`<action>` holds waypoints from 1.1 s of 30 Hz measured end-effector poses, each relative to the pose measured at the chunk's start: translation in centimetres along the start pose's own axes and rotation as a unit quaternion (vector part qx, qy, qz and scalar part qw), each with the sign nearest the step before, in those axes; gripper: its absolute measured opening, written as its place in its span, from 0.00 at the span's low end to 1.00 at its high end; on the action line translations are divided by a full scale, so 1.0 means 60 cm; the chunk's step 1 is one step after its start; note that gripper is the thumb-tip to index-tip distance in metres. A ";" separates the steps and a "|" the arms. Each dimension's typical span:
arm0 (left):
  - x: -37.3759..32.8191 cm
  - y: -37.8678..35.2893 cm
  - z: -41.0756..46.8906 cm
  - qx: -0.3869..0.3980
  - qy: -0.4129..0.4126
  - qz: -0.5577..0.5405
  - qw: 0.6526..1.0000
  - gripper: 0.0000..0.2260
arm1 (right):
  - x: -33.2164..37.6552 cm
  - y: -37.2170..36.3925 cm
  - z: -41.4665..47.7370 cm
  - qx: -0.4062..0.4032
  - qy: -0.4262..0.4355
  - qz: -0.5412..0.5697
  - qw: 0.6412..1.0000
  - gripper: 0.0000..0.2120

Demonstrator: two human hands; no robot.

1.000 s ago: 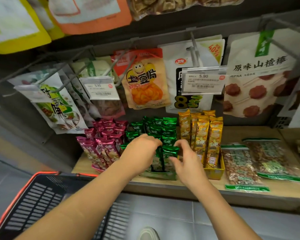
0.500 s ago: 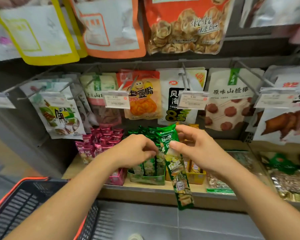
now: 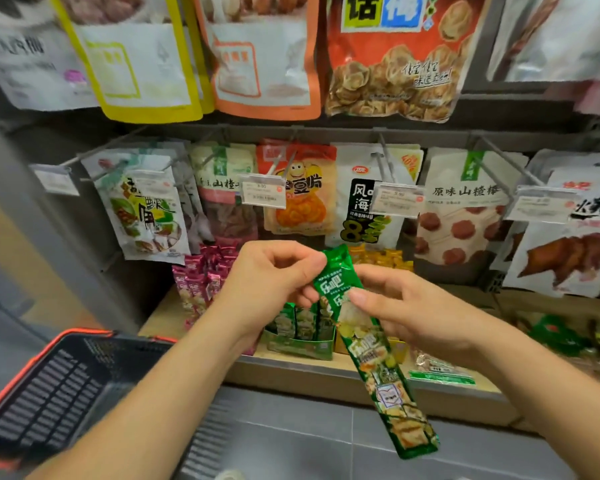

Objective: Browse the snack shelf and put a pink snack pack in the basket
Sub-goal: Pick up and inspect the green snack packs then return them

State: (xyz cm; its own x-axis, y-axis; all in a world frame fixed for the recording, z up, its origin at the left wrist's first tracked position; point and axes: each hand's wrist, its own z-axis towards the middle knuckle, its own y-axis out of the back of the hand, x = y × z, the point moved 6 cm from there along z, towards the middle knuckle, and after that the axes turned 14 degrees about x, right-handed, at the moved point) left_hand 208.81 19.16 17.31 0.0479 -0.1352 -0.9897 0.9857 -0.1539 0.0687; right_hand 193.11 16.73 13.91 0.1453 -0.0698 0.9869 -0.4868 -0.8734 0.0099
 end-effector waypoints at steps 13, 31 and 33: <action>0.009 0.057 -0.037 -0.131 0.031 -0.204 0.970 0.10 | 0.023 -0.030 0.043 -0.039 0.036 -0.091 0.994 0.25; 0.009 0.097 -0.056 -0.144 0.021 0.132 0.980 0.06 | -0.003 -0.068 0.081 -0.130 0.085 -0.188 0.970 0.16; 0.017 0.097 -0.046 -0.090 0.045 0.165 0.981 0.06 | -0.007 -0.064 0.081 -0.132 0.066 -0.224 0.963 0.18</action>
State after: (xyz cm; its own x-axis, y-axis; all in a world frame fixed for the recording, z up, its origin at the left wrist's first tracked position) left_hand 215.05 20.84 16.38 0.3757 -0.0605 -0.9248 0.9262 0.0607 0.3722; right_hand 199.09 17.75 12.69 0.2901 0.3624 0.8857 -0.6052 -0.6475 0.4631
